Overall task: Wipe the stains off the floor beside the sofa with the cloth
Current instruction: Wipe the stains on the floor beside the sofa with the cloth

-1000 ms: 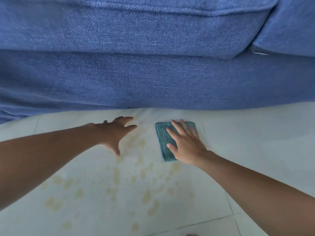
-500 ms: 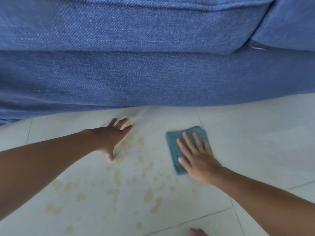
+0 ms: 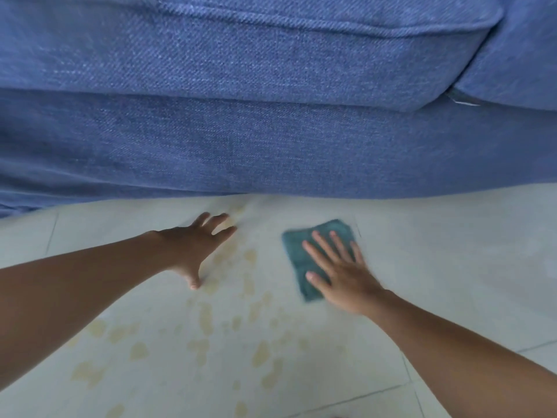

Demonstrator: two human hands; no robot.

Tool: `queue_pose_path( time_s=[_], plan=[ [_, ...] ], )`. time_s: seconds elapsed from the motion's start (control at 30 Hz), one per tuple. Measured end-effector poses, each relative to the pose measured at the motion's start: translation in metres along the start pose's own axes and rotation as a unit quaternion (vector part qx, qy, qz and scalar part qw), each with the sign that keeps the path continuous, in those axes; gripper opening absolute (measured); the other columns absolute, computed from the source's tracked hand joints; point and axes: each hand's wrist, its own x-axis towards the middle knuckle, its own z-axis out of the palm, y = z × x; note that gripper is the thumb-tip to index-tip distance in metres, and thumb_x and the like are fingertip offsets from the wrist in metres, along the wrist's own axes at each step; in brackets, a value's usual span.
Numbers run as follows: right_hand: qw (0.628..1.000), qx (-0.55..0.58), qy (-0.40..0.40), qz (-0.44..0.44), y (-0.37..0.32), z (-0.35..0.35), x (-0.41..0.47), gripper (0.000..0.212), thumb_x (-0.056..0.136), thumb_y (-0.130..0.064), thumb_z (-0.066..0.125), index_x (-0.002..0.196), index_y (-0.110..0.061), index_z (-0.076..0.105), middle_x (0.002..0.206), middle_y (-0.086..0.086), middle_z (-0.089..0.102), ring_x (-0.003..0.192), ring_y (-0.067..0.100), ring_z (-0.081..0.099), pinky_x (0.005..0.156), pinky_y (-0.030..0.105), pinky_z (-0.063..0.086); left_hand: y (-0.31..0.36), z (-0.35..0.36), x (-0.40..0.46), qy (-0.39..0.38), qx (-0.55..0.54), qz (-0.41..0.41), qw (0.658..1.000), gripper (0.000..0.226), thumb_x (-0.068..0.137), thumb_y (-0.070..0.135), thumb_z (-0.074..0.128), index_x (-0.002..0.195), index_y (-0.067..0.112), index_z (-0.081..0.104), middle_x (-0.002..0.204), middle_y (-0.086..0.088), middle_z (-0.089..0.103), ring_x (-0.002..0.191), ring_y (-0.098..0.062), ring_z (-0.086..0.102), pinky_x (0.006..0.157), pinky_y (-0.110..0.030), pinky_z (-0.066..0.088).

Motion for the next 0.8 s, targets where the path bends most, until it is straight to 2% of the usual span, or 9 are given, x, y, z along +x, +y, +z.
queue_pose_path(
  time_s=[0.07, 0.1, 0.2, 0.27, 0.37, 0.5, 0.7, 0.8],
  plan=[
    [0.992, 0.048, -0.011, 0.118, -0.009, -0.009, 0.021, 0.067, 0.1, -0.059, 0.014, 0.156, -0.041, -0.017, 0.164, -0.012, -0.031, 0.153, 0.026, -0.026, 0.121, 0.058, -0.013, 0.0, 0.003, -0.002, 0.014, -0.005, -0.012, 1.0, 0.139, 0.065, 0.037, 0.088, 0.158, 0.025, -0.014, 0.162, 0.0, -0.026, 0.152, -0.026, -0.015, 0.101, -0.045, 0.05],
    [0.991, 0.055, -0.015, 0.117, -0.024, -0.011, 0.028, 0.067, 0.1, -0.058, 0.014, 0.156, -0.039, -0.019, 0.163, -0.009, -0.033, 0.151, 0.028, -0.029, 0.119, 0.058, -0.016, -0.001, 0.005, -0.003, 0.023, -0.012, -0.022, 0.999, 0.14, 0.064, 0.038, 0.089, 0.158, 0.024, -0.014, 0.162, -0.002, -0.026, 0.152, -0.026, -0.014, 0.104, -0.047, 0.048],
    [0.998, 0.004, -0.035, -0.058, -0.061, -0.009, 0.029, 0.066, 0.1, -0.06, 0.014, 0.155, -0.043, -0.019, 0.163, -0.013, -0.033, 0.148, 0.023, -0.036, 0.12, 0.057, -0.019, -0.012, 0.007, -0.009, 0.011, -0.058, -0.035, 0.998, 0.144, 0.062, 0.037, 0.092, 0.158, 0.025, -0.014, 0.162, -0.001, -0.027, 0.153, -0.023, -0.014, 0.113, -0.046, 0.039],
    [0.989, -0.027, -0.061, -0.13, -0.055, -0.02, 0.037, 0.066, 0.098, -0.065, 0.014, 0.153, -0.049, -0.019, 0.162, -0.019, -0.033, 0.147, 0.017, -0.037, 0.121, 0.053, -0.018, -0.023, 0.007, -0.016, 0.01, -0.057, -0.044, 0.997, 0.143, 0.061, 0.037, 0.092, 0.159, 0.026, -0.011, 0.163, 0.0, -0.026, 0.153, -0.021, -0.009, 0.113, -0.046, 0.039],
    [0.982, -0.066, -0.126, -0.121, -0.044, -0.051, 0.063, 0.067, 0.099, -0.065, 0.02, 0.151, -0.052, -0.021, 0.16, -0.02, -0.035, 0.148, 0.016, -0.035, 0.124, 0.051, -0.013, -0.033, 0.01, -0.025, 0.036, -0.035, -0.064, 0.997, 0.138, 0.06, 0.04, 0.09, 0.16, 0.024, -0.004, 0.165, -0.001, -0.018, 0.153, -0.021, -0.003, 0.109, -0.048, 0.042],
    [0.964, -0.113, -0.213, -0.11, -0.059, -0.073, 0.074, 0.074, 0.101, -0.061, 0.026, 0.151, -0.046, -0.025, 0.159, -0.011, -0.04, 0.148, 0.025, -0.034, 0.124, 0.053, -0.009, -0.035, 0.009, -0.028, 0.039, -0.03, -0.065, 0.997, 0.132, 0.062, 0.039, 0.089, 0.159, 0.023, 0.002, 0.165, -0.002, -0.01, 0.153, -0.021, 0.0, 0.102, -0.044, 0.049],
    [0.944, -0.177, -0.257, -0.104, -0.068, -0.101, 0.079, 0.069, 0.102, -0.061, 0.021, 0.152, -0.046, -0.023, 0.161, -0.011, -0.035, 0.152, 0.027, -0.025, 0.124, 0.053, -0.009, -0.032, 0.005, -0.026, 0.033, -0.03, -0.067, 0.997, 0.135, 0.057, 0.038, 0.093, 0.159, 0.021, 0.005, 0.165, -0.005, -0.007, 0.151, -0.025, 0.01, 0.103, -0.046, 0.048],
    [0.941, -0.195, -0.258, -0.102, -0.07, -0.108, 0.088, 0.067, 0.102, -0.061, 0.019, 0.151, -0.047, -0.024, 0.161, -0.012, -0.034, 0.152, 0.028, -0.024, 0.124, 0.053, -0.009, -0.036, 0.006, -0.029, 0.034, -0.027, -0.066, 0.997, 0.134, 0.058, 0.04, 0.091, 0.159, 0.024, 0.004, 0.166, -0.003, -0.008, 0.152, -0.023, 0.006, 0.104, -0.046, 0.047]
  ],
)
